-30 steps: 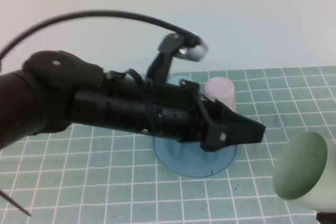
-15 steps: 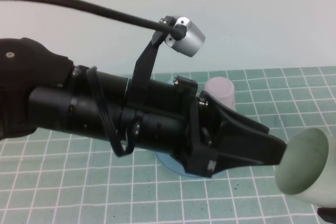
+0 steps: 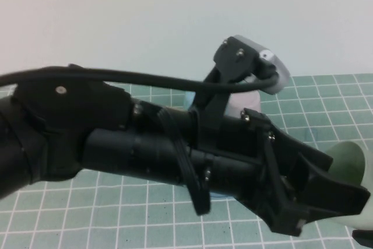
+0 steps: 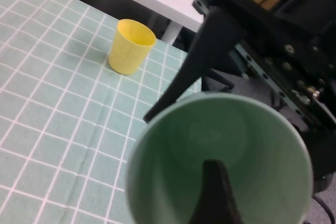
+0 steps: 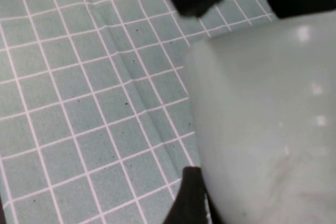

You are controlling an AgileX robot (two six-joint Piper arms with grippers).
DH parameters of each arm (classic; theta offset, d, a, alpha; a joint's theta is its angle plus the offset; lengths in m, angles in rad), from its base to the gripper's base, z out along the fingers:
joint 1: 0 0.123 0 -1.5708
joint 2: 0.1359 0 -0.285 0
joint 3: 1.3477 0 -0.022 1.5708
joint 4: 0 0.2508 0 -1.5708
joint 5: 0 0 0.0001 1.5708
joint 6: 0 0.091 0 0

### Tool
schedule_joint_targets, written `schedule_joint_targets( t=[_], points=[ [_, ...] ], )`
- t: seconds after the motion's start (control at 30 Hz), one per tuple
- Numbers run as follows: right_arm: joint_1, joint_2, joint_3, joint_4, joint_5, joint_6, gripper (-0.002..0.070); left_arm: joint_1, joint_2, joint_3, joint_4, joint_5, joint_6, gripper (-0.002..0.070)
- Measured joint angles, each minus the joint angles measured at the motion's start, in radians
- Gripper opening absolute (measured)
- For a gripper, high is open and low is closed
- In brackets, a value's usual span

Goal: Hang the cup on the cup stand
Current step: Adjust the cup with two arms

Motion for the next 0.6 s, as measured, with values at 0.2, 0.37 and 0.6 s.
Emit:
schedule_joint_targets(
  t=[0.2, 0.37, 0.6],
  points=[
    [0.0, 0.0, 0.0, 0.007, 0.0, 0.0, 0.061, -0.024, 0.046, 0.0, 0.002, -0.012, 0.0, 0.0474],
    [0.0, 0.0, 0.0, 0.007, 0.0, 0.0, 0.061, -0.032, 0.081, 0.0, -0.047, -0.021, 0.01, 0.0458],
    [0.0, 0.002, 0.0, -0.001, -0.017, -0.001, 0.061, -0.032, 0.108, -0.002, -0.082, -0.007, 0.055, 0.0008]
  ],
)
